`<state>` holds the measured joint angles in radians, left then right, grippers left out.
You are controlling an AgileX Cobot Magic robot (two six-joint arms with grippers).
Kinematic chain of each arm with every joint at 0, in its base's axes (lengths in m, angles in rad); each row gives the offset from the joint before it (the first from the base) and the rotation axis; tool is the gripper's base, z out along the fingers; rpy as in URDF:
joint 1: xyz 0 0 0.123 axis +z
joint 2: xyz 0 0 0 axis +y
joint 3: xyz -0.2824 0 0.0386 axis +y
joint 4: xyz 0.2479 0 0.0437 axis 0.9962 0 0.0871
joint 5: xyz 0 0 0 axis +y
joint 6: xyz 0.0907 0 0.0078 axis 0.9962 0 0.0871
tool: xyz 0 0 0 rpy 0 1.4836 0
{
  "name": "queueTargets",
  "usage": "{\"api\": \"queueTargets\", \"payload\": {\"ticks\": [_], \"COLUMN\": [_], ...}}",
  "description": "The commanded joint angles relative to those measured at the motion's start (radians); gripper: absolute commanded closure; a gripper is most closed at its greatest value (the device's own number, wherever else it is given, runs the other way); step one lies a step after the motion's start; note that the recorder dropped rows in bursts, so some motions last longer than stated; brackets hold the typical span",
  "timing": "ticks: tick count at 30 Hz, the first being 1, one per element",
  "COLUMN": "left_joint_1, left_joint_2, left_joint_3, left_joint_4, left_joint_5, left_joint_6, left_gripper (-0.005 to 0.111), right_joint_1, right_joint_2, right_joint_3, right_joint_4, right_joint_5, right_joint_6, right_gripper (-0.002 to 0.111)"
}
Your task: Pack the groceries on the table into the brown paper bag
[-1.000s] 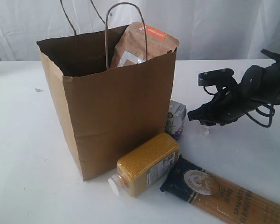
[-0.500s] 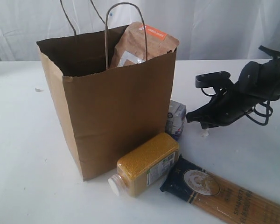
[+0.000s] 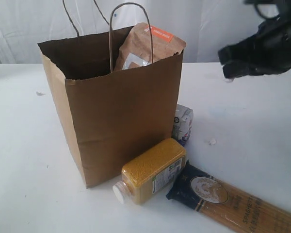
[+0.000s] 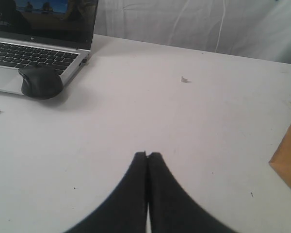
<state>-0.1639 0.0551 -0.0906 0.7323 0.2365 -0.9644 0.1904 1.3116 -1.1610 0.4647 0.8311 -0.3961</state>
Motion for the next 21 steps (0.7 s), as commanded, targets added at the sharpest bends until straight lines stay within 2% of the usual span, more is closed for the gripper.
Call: {"api": "queueTargets", "payload": {"ticks": [1,2,4,11,21], "left_joint_1": [0.002,0.002,0.002,0.002,0.002], "left_joint_2": [-0.007,-0.007,-0.007,-0.007,-0.007], "left_joint_3": [0.001,0.001,0.001,0.001,0.001], "left_joint_4": [0.012,0.012,0.012,0.012,0.012], "left_joint_5": [-0.002,-0.002,-0.002,-0.002,-0.002], "left_joint_6": [0.0,0.0,0.0,0.0,0.0], "left_gripper": [0.107,0.107,0.107,0.107,0.107], "right_joint_1": [0.0,0.0,0.0,0.0,0.0], "right_joint_2": [-0.19,-0.217,-0.199,0.062,0.174], "right_joint_3": [0.011,0.01,-0.025,-0.166,-0.175], "right_joint_4": [0.307,0.448,0.566,0.768,0.783], "right_joint_5": [-0.005,-0.041,-0.047,-0.04,-0.04], "right_joint_6": [-0.145,-0.207,-0.228,-0.232,-0.236], "right_gripper": [0.108,0.108,0.108,0.108,0.108]}}
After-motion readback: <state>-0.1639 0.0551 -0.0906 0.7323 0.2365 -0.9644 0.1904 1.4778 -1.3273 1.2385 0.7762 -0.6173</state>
